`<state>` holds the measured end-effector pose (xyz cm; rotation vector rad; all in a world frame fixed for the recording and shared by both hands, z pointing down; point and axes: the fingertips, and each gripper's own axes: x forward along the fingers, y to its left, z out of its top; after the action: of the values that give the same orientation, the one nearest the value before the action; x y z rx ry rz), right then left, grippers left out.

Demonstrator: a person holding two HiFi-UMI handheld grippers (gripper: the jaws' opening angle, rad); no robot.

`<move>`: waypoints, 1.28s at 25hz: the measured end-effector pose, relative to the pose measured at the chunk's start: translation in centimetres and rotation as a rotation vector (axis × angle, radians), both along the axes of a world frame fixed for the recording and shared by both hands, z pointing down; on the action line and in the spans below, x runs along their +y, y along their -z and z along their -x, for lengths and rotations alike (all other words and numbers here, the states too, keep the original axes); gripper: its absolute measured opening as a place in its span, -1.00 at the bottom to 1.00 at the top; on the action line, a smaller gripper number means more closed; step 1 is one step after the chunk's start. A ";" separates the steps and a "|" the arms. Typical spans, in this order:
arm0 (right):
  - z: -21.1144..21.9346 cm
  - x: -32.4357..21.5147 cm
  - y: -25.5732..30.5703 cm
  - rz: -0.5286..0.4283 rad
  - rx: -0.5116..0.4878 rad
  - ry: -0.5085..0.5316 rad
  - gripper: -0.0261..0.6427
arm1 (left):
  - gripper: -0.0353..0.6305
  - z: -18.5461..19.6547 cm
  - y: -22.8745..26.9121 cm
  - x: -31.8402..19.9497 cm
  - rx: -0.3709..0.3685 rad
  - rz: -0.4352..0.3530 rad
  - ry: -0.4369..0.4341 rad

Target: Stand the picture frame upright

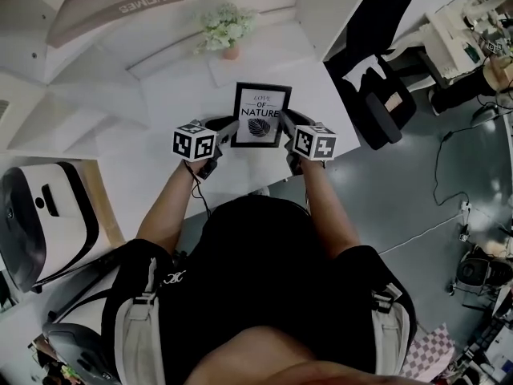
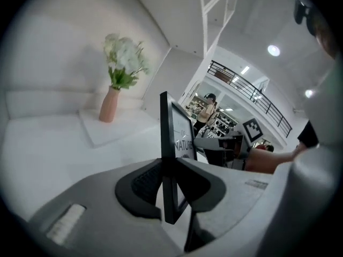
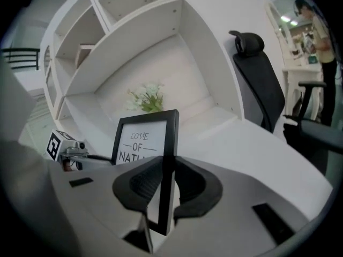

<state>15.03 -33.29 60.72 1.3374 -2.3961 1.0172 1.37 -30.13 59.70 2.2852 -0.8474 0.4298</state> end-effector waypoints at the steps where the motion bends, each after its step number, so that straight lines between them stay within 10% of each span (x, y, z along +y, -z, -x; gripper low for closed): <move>1: -0.1 -0.4 1.4 -0.047 0.015 0.000 -0.71 | -0.63 -0.2 1.3 -0.3 -0.017 -0.062 -0.001; 7: -0.9 -0.7 12.5 -0.421 0.115 -0.029 -0.72 | -0.63 -1.2 11.0 -0.4 -0.118 -0.473 0.030; 12: -1.1 -0.1 19.1 -0.633 0.182 -0.065 -0.72 | -0.63 -1.5 16.2 -0.2 -0.135 -0.664 0.085; 32: 2.5 0.0 19.5 -0.650 0.114 0.058 -0.72 | -0.63 1.6 16.9 1.7 -0.215 -0.692 0.248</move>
<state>12.49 -33.32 41.22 1.4350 -2.7657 0.1206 -0.26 -28.39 42.79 2.7214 -1.5616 0.2994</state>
